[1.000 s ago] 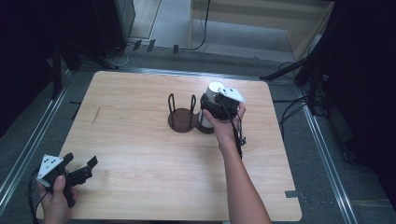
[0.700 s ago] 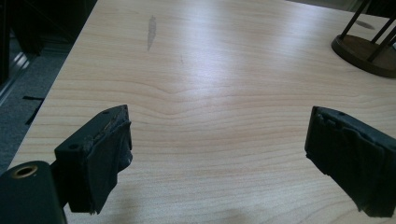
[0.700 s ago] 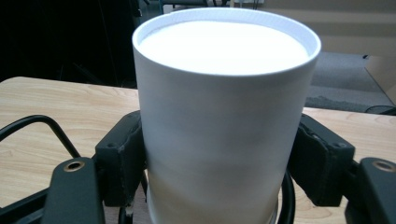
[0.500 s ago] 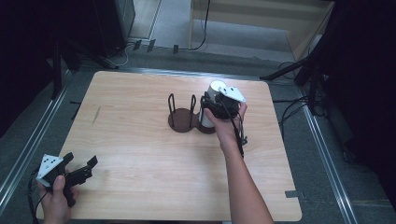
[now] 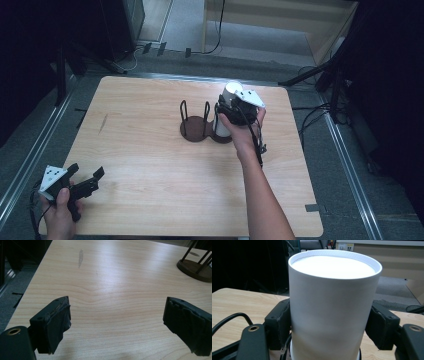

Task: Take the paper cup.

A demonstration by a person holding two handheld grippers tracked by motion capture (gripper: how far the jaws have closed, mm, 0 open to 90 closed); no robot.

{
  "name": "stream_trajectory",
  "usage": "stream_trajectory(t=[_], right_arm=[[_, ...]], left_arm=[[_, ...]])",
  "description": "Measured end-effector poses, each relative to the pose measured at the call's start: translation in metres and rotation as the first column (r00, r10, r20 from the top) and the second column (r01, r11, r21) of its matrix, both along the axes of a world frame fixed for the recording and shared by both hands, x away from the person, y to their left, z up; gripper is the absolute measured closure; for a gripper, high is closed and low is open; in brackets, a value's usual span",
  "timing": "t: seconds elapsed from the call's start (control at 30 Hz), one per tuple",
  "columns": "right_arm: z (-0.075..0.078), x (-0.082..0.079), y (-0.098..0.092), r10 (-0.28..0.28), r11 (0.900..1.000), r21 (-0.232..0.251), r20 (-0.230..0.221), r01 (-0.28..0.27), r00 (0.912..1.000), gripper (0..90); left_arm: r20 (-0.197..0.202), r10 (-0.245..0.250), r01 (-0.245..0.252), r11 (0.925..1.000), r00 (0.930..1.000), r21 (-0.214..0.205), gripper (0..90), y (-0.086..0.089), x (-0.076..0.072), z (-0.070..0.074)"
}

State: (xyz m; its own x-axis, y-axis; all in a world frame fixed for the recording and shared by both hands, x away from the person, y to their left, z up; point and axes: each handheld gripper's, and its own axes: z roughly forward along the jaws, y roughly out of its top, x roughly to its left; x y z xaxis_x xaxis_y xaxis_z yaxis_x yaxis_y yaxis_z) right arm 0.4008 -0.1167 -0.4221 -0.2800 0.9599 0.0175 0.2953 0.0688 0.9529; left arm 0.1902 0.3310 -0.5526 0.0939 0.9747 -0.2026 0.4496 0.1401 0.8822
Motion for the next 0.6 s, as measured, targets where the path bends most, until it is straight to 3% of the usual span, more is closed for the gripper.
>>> stream_trajectory(t=[0.23,0.5,0.6], right_arm=[[0.009,-0.001,0.001,-0.001,1.0000,0.006,0.019,0.001,0.9998,28.3],[0.027,-0.005,-0.001,-0.007,0.9999,0.015,0.073,0.006,0.9973,29.0],[0.035,-0.008,-0.004,-0.007,0.9993,0.038,0.097,0.003,0.9953,29.3]], left_arm=[[0.012,-0.002,0.002,1.0000,0.9999,-0.006,8.3,0.000,0.000,0.000],[0.040,-0.009,0.010,0.9998,0.9992,-0.017,8.6,0.000,-0.001,0.000],[0.056,-0.016,0.018,0.9992,0.9983,-0.036,8.6,0.002,-0.001,0.000]])
